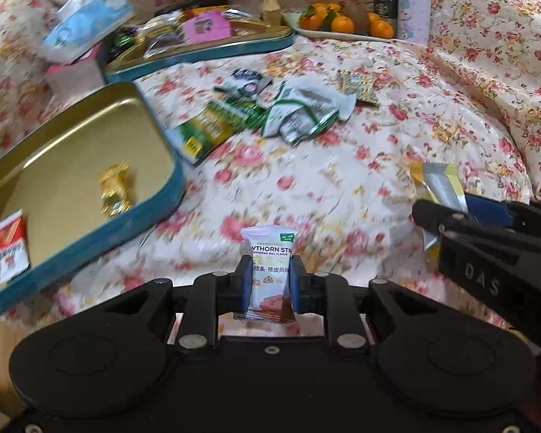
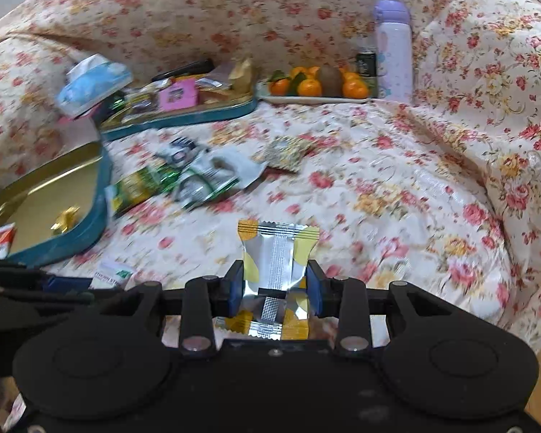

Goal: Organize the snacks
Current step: 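Carry both packets over the gold metal tray and lower them in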

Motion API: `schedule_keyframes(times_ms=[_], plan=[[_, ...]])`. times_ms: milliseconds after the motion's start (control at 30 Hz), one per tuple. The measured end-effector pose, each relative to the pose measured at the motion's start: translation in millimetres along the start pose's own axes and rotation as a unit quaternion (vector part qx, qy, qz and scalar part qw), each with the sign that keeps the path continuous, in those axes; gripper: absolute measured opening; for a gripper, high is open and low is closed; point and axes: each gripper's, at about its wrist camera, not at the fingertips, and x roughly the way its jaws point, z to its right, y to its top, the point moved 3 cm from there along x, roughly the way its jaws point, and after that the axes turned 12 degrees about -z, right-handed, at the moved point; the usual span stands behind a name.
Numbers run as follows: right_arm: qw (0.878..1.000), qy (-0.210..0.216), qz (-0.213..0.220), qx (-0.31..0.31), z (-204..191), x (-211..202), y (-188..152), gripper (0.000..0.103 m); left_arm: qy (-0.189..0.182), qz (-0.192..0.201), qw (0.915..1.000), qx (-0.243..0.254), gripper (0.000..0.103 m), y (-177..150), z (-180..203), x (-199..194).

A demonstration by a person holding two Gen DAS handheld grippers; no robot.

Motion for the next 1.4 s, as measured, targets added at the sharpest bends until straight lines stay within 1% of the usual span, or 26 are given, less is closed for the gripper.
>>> schedule_keyframes(times_ms=[267, 400, 533, 700, 900, 1067, 1267, 1400], plan=[[0.998, 0.029, -0.033, -0.036, -25, -8, -25, 0.037, 0.013, -0.007, 0.9990, -0.041, 0.027, -29, -25, -6], [0.997, 0.040, -0.041, -0.050, -42, -12, -32, 0.037, 0.023, -0.005, 0.9975, -0.066, 0.027, -40, -39, -10], [0.995, 0.054, -0.044, -0.069, -60, -14, -32, 0.037, 0.033, 0.000, 0.9953, -0.092, 0.027, -46, -57, -15], [0.992, 0.068, -0.040, -0.095, -84, -16, -23, 0.037, 0.040, 0.015, 0.9903, -0.132, 0.027, -45, -92, -24], [0.989, 0.084, -0.033, -0.119, -113, -16, -5, 0.037, 0.062, 0.042, 0.9792, -0.188, 0.027, -40, -144, -36], [0.986, 0.095, -0.024, -0.138, -139, -15, 10, 0.037, 0.090, 0.064, 0.9671, -0.229, 0.027, -34, -191, -45], [0.982, 0.106, -0.013, -0.158, -168, -12, 31, 0.037, 0.111, 0.079, 0.9522, -0.273, 0.027, -31, -238, -45], [0.979, 0.111, -0.005, -0.170, -188, -8, 45, 0.037, 0.116, 0.082, 0.9458, -0.292, 0.027, -29, -262, -39]])
